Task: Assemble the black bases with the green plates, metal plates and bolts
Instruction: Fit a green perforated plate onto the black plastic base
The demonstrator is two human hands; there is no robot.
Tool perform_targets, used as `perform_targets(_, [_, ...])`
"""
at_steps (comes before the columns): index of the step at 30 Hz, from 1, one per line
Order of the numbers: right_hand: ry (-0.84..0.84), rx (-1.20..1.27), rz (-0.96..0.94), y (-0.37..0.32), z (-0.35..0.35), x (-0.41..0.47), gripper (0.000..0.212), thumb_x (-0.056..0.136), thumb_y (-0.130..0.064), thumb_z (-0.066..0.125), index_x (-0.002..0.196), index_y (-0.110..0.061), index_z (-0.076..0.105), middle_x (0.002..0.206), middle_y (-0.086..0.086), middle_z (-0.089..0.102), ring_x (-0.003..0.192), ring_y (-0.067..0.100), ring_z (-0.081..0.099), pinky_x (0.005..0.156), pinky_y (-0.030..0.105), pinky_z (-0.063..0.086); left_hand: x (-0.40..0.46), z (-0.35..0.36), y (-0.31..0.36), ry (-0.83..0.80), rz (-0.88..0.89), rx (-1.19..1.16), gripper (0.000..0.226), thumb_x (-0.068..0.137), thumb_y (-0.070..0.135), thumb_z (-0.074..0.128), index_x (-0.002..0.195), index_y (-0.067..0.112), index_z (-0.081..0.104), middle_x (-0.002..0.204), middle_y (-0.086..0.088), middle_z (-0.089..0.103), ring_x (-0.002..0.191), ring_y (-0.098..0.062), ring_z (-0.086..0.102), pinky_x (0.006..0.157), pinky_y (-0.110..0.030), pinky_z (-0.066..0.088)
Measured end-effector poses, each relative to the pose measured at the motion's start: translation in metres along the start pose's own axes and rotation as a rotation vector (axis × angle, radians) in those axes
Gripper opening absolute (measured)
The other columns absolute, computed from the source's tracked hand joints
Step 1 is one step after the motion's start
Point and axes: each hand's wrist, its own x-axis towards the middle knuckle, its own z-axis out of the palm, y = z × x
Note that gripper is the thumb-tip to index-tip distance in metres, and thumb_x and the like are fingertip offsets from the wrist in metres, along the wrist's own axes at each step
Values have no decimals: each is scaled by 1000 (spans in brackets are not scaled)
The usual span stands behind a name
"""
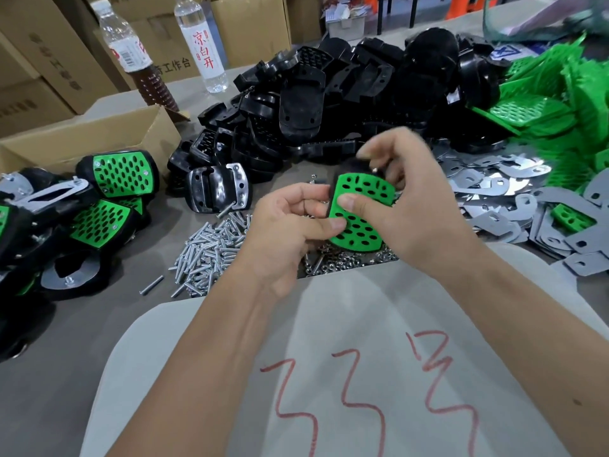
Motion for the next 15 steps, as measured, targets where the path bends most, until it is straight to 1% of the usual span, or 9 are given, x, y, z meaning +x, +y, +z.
perform_targets(2, [123,65,85,2,3,0,70,70,-34,89,129,-24,51,120,-4,50,108,4,52,91,14,42,0,1,0,-9,6,-97,48,64,-5,75,112,2,71,77,-5,63,72,-17,72,69,-30,62])
perform_targets(3, [135,159,180,2,3,-1,75,70,-34,93,131,-24,50,121,-3,54,107,2,56,89,13,46,0,3,0,-14,0,-131,52,64,-1,75,115,1,71,86,-12,64,76,-20,73,72,-32,63])
perform_targets(4, [114,272,276,3,4,-1,72,72,-31,95,130,-23,52,118,-2,61,103,1,63,87,17,52,0,4,-1,-13,-12,-151,55,64,1,74,119,0,70,95,-20,62,81,-24,73,76,-35,64])
perform_targets(6, [19,444,407,4,4,0,49,78,-24,92,119,-18,65,107,3,75,96,12,74,82,36,64,-1,7,-3,2,-20,-168,59,64,1,74,123,-2,68,107,-25,58,88,-28,71,82,-38,64])
perform_targets(7, [-21,488,419,4,3,0,38,81,-22,90,113,-16,70,102,5,78,92,16,77,76,40,65,-2,8,-4,3,-14,-171,59,65,1,74,124,-2,68,107,-24,59,89,-27,72,82,-37,64])
perform_targets(8, [-42,521,405,5,2,0,30,83,-21,87,110,-15,74,98,6,79,88,18,78,72,39,64,-2,7,-4,-6,-5,-170,58,65,1,74,123,-2,68,103,-23,61,87,-26,73,81,-36,63])
perform_targets(10, [-40,561,381,5,-1,0,26,85,-19,85,109,-12,75,96,7,80,87,21,78,69,35,63,-2,4,-3,-48,10,-140,55,67,1,75,121,0,69,92,-16,66,84,-23,74,80,-33,63])
perform_targets(11, [-36,570,382,4,-1,0,28,86,-18,85,110,-11,74,96,8,80,87,22,79,69,36,63,-2,2,-2,-71,17,-108,55,67,1,76,121,1,69,88,-12,68,83,-23,75,79,-33,63])
perform_targets(15, [-27,559,413,4,0,-1,31,84,-15,85,111,-9,72,98,11,80,89,26,79,73,46,66,-3,-4,3,-134,51,-11,55,68,-3,76,122,-1,66,90,-12,75,85,-26,77,75,-31,62])
